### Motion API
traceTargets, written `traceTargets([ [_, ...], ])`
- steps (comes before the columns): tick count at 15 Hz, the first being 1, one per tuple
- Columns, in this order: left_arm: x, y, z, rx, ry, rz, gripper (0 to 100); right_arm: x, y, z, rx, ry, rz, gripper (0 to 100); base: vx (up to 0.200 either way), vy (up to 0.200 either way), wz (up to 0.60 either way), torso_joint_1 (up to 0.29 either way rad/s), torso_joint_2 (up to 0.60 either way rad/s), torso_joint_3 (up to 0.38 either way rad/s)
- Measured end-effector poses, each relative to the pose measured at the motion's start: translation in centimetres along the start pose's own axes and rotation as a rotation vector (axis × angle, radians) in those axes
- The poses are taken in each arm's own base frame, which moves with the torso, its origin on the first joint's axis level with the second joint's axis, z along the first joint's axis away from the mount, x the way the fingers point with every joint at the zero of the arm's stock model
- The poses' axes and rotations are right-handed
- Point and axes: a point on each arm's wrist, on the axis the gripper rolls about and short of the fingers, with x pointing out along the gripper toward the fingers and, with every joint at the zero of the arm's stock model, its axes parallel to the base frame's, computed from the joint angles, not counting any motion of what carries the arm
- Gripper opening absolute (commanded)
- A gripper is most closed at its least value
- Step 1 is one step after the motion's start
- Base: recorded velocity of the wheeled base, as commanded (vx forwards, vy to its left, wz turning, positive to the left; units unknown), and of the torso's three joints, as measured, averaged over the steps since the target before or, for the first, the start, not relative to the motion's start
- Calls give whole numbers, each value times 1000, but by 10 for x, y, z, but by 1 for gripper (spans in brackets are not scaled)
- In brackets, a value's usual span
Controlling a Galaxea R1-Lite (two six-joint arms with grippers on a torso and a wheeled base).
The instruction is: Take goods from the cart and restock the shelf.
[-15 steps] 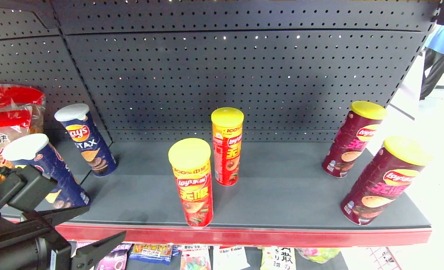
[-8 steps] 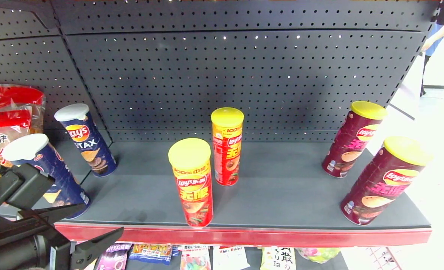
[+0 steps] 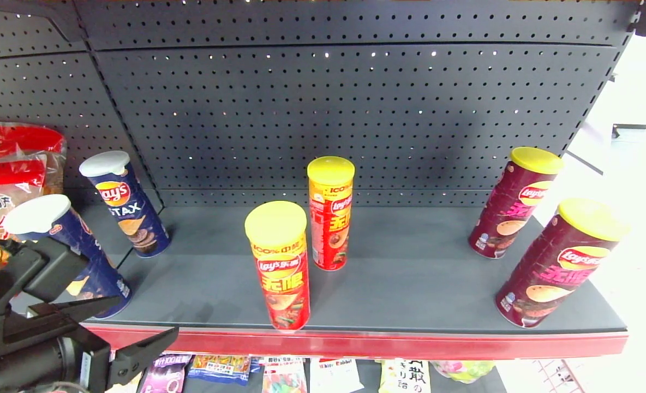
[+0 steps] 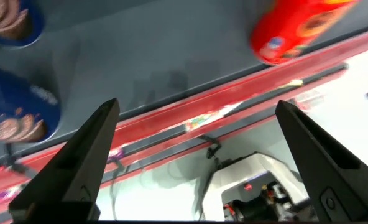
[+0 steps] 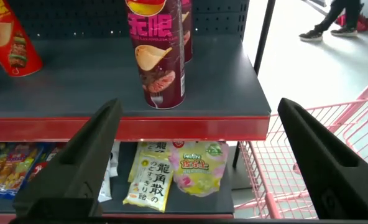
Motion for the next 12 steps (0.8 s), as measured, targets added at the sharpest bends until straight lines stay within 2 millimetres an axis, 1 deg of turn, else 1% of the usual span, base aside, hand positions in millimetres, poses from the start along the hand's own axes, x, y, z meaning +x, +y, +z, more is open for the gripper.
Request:
traceTargets([
  [3, 10, 0, 3, 3, 36, 13, 100, 0, 0, 0, -1, 0, 0, 100, 0, 0, 0, 0, 0, 0],
  [7, 27, -9, 2, 33, 108, -59, 100, 0, 0, 0, -1, 1, 0, 100, 0, 0, 0, 0, 0, 0],
  [12, 54, -12, -1, 42, 219, -66, 100, 0, 0, 0, -3, 1, 0, 100, 0, 0, 0, 0, 0, 0],
])
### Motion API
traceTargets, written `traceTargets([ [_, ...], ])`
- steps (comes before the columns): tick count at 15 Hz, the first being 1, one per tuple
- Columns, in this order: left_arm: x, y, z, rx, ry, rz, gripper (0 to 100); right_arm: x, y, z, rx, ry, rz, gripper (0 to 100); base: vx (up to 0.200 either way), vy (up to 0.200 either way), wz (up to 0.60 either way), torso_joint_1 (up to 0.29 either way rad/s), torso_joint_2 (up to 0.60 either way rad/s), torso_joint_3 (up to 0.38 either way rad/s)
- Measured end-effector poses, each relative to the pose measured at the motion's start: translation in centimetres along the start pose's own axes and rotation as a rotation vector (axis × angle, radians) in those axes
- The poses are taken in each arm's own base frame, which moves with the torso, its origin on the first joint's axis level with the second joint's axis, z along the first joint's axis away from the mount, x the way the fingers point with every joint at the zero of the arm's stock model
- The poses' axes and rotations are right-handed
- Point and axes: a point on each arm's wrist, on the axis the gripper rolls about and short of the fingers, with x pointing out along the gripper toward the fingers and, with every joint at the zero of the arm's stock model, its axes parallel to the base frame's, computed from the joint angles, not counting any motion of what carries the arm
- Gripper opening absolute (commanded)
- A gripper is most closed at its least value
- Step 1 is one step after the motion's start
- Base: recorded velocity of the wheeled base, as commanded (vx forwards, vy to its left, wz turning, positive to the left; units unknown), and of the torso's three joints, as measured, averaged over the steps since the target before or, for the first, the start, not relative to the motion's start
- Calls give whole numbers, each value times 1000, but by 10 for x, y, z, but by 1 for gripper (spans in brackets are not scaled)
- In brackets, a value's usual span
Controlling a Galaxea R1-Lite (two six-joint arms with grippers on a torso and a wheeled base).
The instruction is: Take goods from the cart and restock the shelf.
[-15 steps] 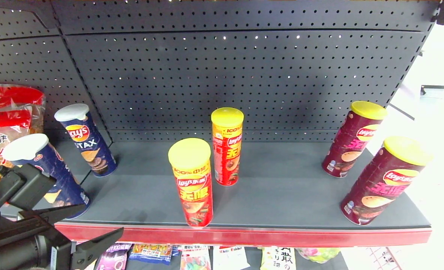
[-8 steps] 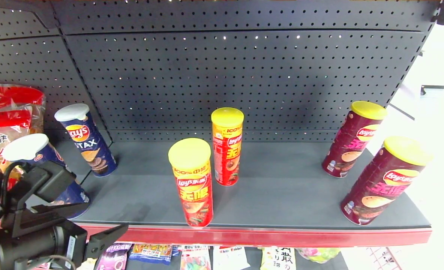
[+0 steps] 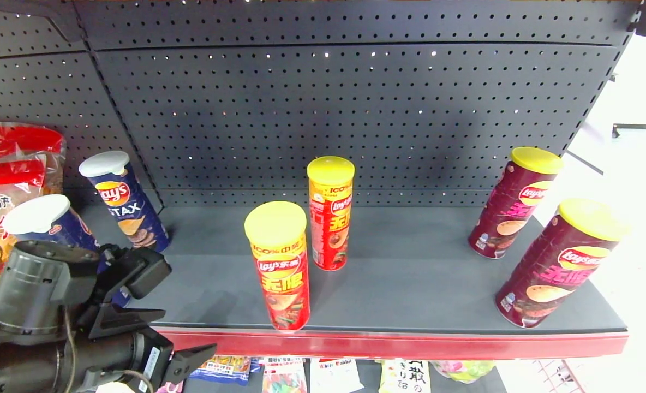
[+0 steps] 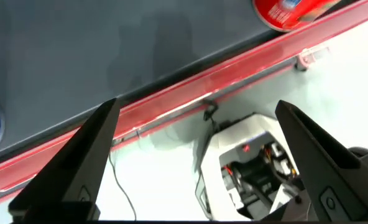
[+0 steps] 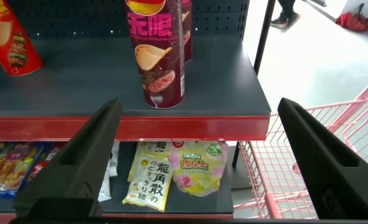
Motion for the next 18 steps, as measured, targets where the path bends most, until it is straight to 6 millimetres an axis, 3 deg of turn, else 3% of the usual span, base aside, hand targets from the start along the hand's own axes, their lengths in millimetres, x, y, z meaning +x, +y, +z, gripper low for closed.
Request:
traceTargets([
  [4, 15, 0, 12, -1, 23, -4, 100, 0, 0, 0, -2, -1, 1, 100, 0, 0, 0, 0, 0, 0],
  [10, 43, 2, 50, -11, -5, 5, 100, 0, 0, 0, 0, 0, 1, 100, 0, 0, 0, 0, 0, 0],
  [18, 70, -1, 58, 1, 15, -1, 100, 0, 0, 0, -4, 1, 1, 100, 0, 0, 0, 0, 0, 0],
])
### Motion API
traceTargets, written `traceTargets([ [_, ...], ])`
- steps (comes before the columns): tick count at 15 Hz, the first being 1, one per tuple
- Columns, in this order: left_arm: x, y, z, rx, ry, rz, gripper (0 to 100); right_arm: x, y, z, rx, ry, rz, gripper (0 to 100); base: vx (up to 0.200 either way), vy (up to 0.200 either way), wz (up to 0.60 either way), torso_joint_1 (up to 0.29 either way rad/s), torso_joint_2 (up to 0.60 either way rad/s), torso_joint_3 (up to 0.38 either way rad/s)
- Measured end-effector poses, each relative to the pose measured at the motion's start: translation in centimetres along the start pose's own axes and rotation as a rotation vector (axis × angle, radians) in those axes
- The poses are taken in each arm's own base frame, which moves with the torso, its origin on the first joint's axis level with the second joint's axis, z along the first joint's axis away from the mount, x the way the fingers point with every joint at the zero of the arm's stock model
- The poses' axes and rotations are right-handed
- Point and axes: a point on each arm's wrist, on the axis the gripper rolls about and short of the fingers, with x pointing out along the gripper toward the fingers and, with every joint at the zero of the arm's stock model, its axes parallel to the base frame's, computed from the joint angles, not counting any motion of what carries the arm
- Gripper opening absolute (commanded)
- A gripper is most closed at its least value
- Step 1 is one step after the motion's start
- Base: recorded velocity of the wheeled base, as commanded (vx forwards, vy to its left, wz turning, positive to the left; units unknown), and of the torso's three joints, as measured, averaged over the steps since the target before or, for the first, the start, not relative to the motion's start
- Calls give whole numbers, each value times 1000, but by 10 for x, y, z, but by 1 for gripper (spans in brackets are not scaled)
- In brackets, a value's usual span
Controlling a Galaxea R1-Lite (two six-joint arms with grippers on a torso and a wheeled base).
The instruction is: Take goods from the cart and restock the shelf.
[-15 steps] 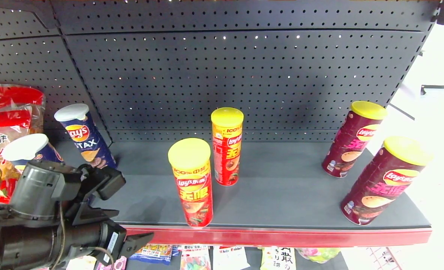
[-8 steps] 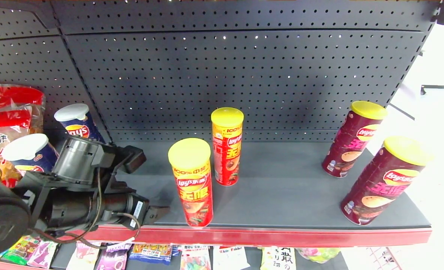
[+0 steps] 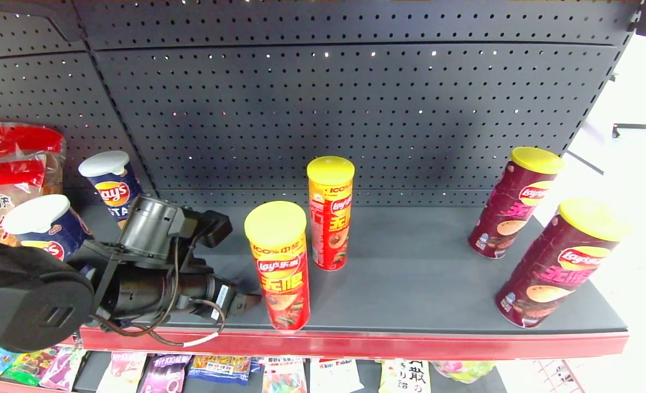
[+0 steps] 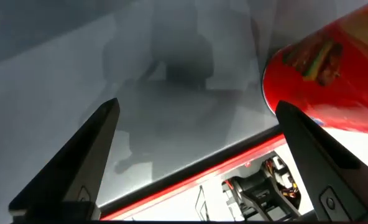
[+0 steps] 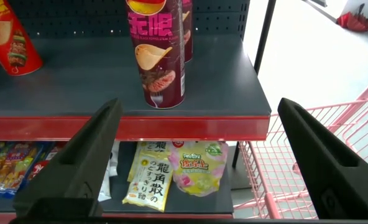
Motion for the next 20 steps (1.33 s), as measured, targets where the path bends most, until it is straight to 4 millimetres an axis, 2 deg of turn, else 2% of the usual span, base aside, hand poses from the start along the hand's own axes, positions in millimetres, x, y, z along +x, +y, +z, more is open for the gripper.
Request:
traceTargets([
  [20, 19, -19, 17, 37, -7, -49, 100, 0, 0, 0, -2, 1, 0, 100, 0, 0, 0, 0, 0, 0],
])
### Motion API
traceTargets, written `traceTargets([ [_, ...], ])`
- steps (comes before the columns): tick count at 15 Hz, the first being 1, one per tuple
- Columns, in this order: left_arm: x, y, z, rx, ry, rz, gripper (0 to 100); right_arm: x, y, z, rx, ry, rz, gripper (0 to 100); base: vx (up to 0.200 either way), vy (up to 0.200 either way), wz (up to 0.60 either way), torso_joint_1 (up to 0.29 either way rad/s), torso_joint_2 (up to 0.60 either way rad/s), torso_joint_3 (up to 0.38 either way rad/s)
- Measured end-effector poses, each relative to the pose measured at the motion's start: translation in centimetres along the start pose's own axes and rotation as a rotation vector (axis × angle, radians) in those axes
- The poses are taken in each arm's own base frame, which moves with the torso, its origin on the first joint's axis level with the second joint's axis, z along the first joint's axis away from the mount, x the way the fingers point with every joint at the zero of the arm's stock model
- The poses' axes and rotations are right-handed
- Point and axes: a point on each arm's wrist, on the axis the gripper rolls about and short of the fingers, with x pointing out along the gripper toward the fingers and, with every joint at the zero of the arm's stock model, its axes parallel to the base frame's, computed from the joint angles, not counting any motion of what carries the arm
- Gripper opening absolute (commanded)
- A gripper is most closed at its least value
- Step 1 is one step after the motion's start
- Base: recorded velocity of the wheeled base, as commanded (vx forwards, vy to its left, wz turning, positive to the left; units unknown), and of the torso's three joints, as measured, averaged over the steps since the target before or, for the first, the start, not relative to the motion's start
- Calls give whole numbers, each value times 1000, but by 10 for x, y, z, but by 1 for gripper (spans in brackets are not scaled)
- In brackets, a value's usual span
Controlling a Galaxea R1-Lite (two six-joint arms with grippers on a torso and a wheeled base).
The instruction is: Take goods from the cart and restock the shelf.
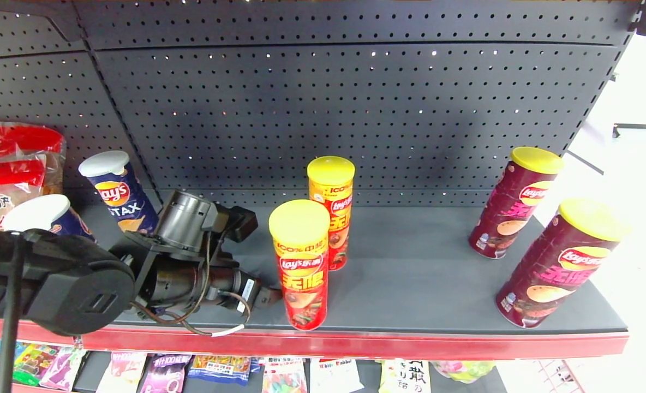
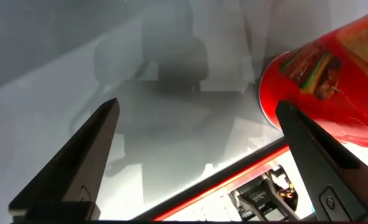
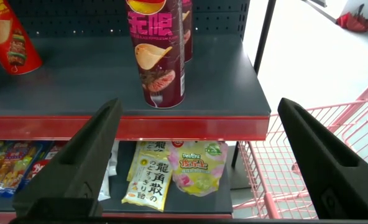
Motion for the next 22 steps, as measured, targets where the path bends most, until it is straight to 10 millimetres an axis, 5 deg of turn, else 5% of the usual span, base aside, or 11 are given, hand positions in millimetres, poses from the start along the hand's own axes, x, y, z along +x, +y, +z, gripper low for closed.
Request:
traceTargets([
  [12, 5, -8, -6, 21, 31, -21, 100, 0, 0, 0, 0, 0, 0, 100, 0, 0, 0, 0, 0, 0],
  [22, 16, -14, 7, 33, 7, -36, 100, 0, 0, 0, 0, 0, 1, 100, 0, 0, 0, 0, 0, 0],
])
